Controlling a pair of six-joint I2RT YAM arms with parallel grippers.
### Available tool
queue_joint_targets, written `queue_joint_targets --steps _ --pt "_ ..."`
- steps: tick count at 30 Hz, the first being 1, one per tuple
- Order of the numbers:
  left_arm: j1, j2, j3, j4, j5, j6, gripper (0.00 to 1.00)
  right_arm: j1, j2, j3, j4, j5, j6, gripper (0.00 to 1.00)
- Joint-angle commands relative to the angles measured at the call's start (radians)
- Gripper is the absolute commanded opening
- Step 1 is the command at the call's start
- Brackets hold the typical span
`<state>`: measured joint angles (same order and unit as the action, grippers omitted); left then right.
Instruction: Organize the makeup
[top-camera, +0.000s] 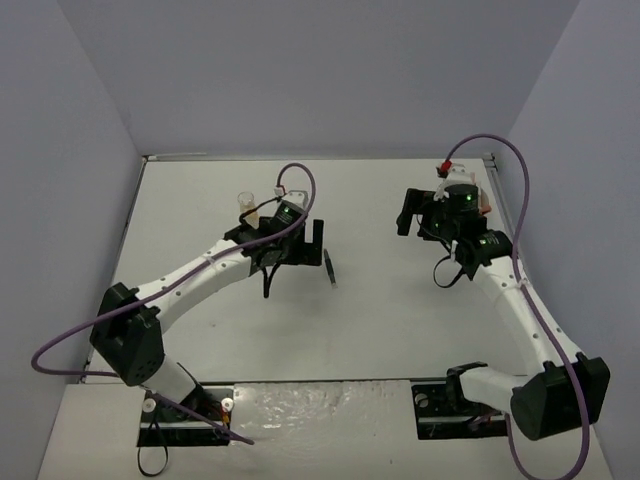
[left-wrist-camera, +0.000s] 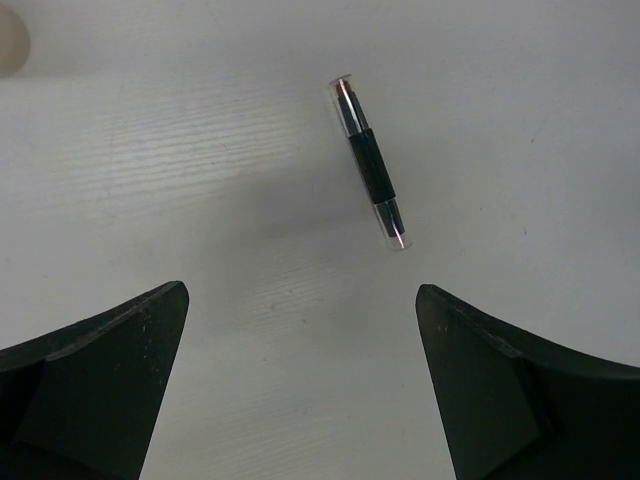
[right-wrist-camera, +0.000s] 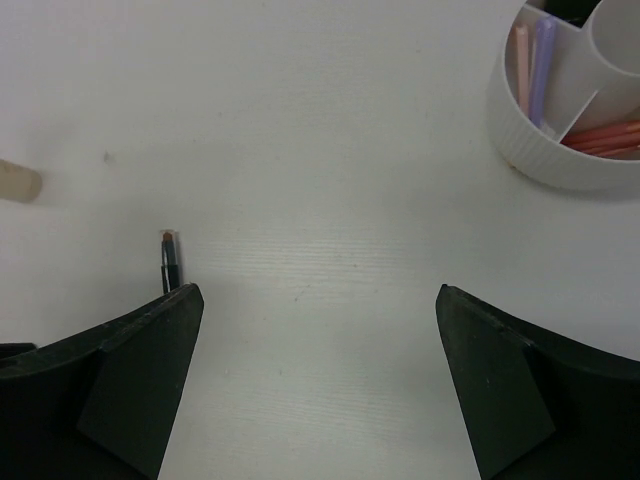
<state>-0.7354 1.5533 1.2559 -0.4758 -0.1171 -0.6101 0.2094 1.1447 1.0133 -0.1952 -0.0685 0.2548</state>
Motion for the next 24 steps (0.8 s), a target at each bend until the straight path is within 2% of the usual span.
queue_joint_targets --steps 1,4,8,18,24 --pt "-0.062 0.124 0.113 0.073 -0.139 -0.144 0.97 -0.054 -0.098 -0.030 0.072 -0.076 0.082 1.00" --pt "-0.086 0.211 0.158 0.070 -0.160 -0.177 0.97 -0.084 -0.112 -0.059 0.072 -0.148 0.112 1.00" --pt "-0.107 0.348 0.285 -0.012 -0.179 -0.176 0.92 -0.087 -0.140 -0.091 0.073 -0.143 0.093 1.00" --pt "-0.121 0.483 0.341 -0.061 -0.168 -0.209 0.61 -0.084 -0.186 -0.127 0.073 -0.125 0.066 1.00" --pt "-0.124 0.526 0.338 -0.060 -0.162 -0.223 0.52 -0.084 -0.191 -0.128 0.072 -0.127 0.063 1.00"
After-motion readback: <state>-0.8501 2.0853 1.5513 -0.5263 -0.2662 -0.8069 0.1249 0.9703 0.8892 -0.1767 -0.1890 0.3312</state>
